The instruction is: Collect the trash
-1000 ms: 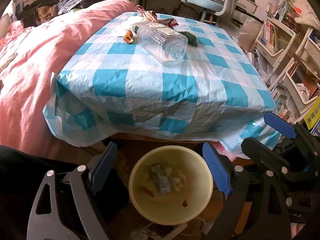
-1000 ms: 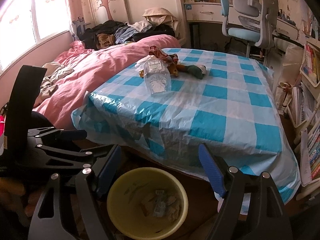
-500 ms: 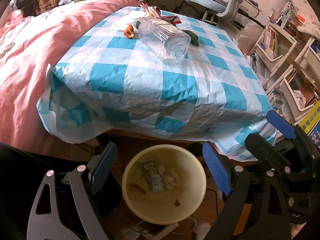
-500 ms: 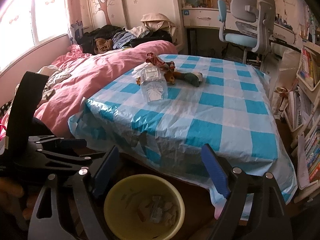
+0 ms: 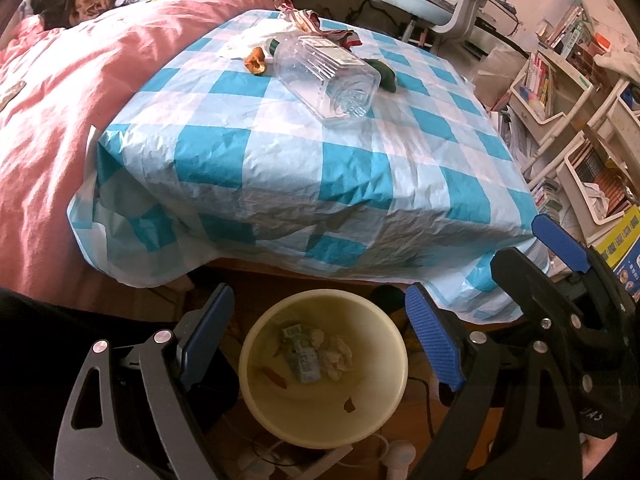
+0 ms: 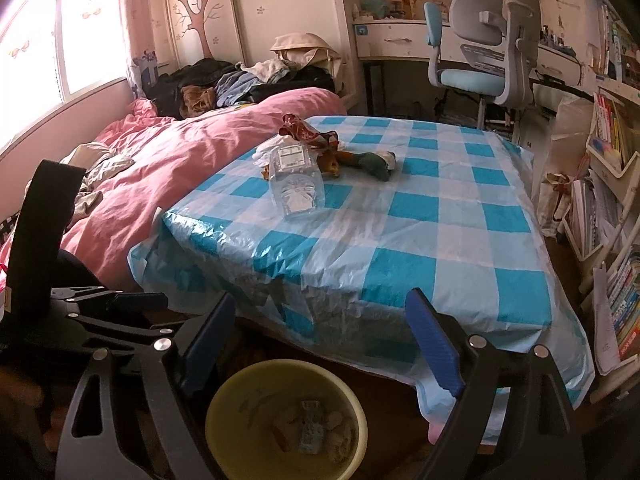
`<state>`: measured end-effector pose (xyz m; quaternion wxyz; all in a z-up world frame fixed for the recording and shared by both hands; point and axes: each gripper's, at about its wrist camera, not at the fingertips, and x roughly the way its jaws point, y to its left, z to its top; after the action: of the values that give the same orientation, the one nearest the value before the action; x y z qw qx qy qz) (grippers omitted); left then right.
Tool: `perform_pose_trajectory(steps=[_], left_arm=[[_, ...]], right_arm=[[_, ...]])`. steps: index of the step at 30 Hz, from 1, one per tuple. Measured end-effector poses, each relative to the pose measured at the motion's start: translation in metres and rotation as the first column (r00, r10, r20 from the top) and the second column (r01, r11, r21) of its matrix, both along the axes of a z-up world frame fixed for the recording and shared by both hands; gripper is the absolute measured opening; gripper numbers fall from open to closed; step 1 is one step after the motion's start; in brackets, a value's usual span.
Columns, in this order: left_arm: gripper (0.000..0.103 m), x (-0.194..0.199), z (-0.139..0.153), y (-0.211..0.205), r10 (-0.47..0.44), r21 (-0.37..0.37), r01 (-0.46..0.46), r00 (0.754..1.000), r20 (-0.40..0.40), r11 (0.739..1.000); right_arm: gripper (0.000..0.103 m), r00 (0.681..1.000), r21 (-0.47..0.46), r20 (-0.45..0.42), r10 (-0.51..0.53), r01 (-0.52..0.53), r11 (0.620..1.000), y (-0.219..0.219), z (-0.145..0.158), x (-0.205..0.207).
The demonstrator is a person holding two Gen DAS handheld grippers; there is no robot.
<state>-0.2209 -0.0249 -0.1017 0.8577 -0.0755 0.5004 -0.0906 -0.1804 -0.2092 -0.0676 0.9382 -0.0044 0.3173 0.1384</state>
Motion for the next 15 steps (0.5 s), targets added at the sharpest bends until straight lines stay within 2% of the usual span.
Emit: perform_pose_trajectory(steps=[15], left_arm=[[0.084, 0.0009, 0.0014, 0.0029, 0.017, 0.024, -0.018, 1.0, 0.011, 1.0]], right_arm=[[0.083, 1.0, 0.001, -0.002, 0.001, -0.001, 1.0, 0.0001, -0.0005, 0.0011]])
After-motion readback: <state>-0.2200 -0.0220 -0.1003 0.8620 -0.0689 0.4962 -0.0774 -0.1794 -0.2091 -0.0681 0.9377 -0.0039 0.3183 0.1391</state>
